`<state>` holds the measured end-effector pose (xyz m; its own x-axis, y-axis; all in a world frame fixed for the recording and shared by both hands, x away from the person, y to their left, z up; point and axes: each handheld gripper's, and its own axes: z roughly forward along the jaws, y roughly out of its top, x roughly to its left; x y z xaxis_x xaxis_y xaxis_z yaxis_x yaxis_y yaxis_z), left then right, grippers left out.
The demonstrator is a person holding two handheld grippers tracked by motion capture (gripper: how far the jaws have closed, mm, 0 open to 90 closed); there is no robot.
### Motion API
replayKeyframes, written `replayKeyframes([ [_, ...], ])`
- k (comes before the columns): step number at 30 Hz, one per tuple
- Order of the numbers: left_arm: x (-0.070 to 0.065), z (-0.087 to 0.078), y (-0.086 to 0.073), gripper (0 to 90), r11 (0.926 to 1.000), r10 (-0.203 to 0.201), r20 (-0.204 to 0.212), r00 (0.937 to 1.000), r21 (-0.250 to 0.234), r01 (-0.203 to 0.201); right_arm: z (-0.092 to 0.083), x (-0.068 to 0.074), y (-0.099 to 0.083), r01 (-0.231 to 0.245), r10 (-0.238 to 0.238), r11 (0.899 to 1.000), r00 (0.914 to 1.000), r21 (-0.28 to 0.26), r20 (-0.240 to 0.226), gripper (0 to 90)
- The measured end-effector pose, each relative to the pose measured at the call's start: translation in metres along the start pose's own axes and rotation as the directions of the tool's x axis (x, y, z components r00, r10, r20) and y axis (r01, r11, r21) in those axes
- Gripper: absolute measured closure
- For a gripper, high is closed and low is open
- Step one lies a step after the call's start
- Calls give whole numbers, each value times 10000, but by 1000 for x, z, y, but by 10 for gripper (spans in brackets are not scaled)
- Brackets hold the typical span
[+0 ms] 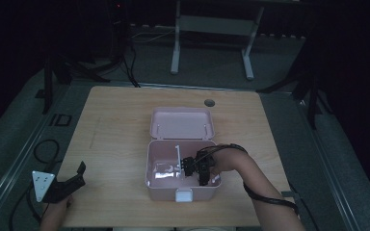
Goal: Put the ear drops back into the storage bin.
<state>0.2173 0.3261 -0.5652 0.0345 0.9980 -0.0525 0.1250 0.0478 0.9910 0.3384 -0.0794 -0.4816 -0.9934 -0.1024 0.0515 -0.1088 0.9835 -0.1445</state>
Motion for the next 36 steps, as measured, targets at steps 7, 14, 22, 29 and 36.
replayKeyframes([
  [7, 0, 0, 0, 4, 10000, -2, 7, 10000, 10, 2, 6, -2, 2, 4, -3, 9997, 10000, 262, -57, 595],
  [14, 0, 0, 0, 4, 10000, 10, 16, 10000, 12, -10, 13, -3, 5, -44, 45, 9987, 10000, 499, -19, 594],
  [22, 0, 0, 0, 4, 10000, -12, 36, 10000, 5, 12, 16, -3, 6, -161, 159, 9978, 9999, 647, 35, 588],
  [29, 0, 0, 0, 4, 10000, -2, 37, 10000, 4, 2, 8, -2, 4, -188, 193, 9985, 9998, 517, -104, 553],
  [36, 0, 0, 0, 4, 10000, 10, 36, 10000, 6, -10, -20, -1, -4, -280, 280, 9996, 9994, -39, 210, 524],
])
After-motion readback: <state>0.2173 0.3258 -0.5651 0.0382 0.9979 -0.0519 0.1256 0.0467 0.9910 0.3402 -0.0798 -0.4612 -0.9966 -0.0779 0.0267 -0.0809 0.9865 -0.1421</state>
